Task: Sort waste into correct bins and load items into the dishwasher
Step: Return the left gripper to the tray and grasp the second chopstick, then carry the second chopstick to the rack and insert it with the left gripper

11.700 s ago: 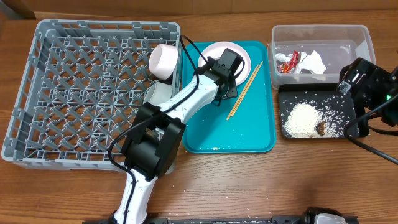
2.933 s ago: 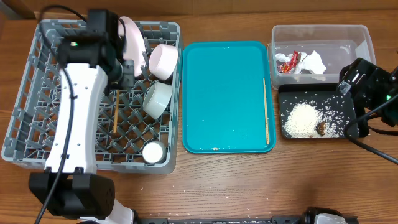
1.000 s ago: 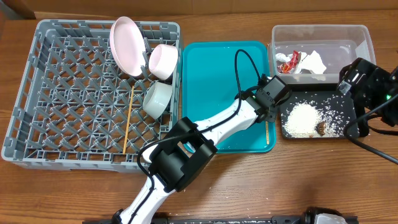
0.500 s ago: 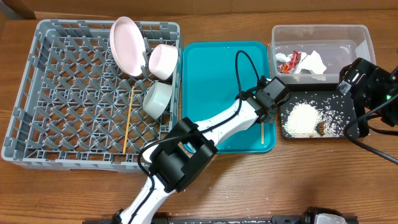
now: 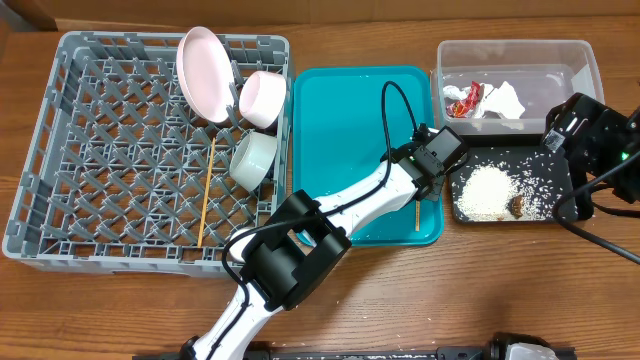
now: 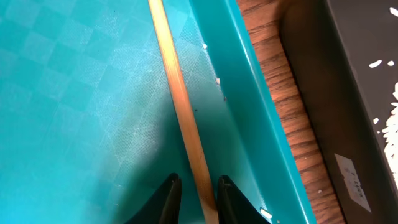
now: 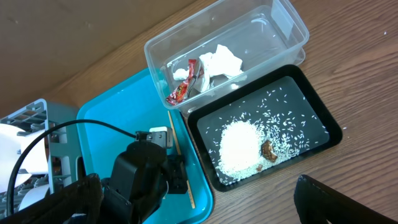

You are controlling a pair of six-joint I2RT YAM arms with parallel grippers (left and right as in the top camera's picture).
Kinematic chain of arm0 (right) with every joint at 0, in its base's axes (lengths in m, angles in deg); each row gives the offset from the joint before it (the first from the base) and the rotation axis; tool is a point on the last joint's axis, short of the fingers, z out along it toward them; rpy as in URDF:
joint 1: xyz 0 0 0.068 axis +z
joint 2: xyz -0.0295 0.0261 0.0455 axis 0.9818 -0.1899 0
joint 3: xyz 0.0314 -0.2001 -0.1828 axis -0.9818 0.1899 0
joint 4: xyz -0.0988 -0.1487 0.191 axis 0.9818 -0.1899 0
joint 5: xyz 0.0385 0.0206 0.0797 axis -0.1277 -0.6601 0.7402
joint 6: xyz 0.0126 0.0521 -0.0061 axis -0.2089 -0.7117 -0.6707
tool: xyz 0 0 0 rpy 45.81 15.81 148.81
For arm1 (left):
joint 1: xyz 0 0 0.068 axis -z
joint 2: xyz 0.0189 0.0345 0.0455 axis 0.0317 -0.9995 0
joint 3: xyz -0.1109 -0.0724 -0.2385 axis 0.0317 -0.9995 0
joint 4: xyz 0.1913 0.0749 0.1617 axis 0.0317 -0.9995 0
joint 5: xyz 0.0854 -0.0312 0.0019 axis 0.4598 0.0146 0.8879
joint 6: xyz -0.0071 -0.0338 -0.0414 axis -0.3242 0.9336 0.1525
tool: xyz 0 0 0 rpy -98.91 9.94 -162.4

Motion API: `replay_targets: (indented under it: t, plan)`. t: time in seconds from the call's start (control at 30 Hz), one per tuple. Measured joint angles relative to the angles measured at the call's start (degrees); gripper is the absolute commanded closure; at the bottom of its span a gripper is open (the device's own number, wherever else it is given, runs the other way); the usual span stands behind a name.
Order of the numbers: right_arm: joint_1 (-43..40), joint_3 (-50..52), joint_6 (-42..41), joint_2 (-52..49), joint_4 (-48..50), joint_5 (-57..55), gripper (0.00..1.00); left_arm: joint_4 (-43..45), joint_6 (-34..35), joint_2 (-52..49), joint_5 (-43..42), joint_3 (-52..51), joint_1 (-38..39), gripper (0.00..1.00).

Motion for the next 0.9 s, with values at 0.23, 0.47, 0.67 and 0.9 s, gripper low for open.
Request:
replay_targets:
  t: [0.23,0.47,0.67,0.9]
  plan:
    - [0.00,0.00,0.00,0.00,0.00,0.00,0.00,-0.35,0.09,-0.11,0.92,0.07,0.00,0.96]
    - [0.02,0.00,0.00,0.00,0.02,0.02,0.00,-2.95,0.07,-0.22,1.11,1.18,-0.66,0.96]
    - [0.00,0.00,0.00,0.00,0.02,0.00,0.00,-16.46,-3.72,-0.26,1.09,7.63,-4.04,0.96]
    - [0.00,0.00,0.00,0.00,0.00,0.02,0.00,-32.46,-11.13,5.62,1.11,22.99,-11.82,0.96]
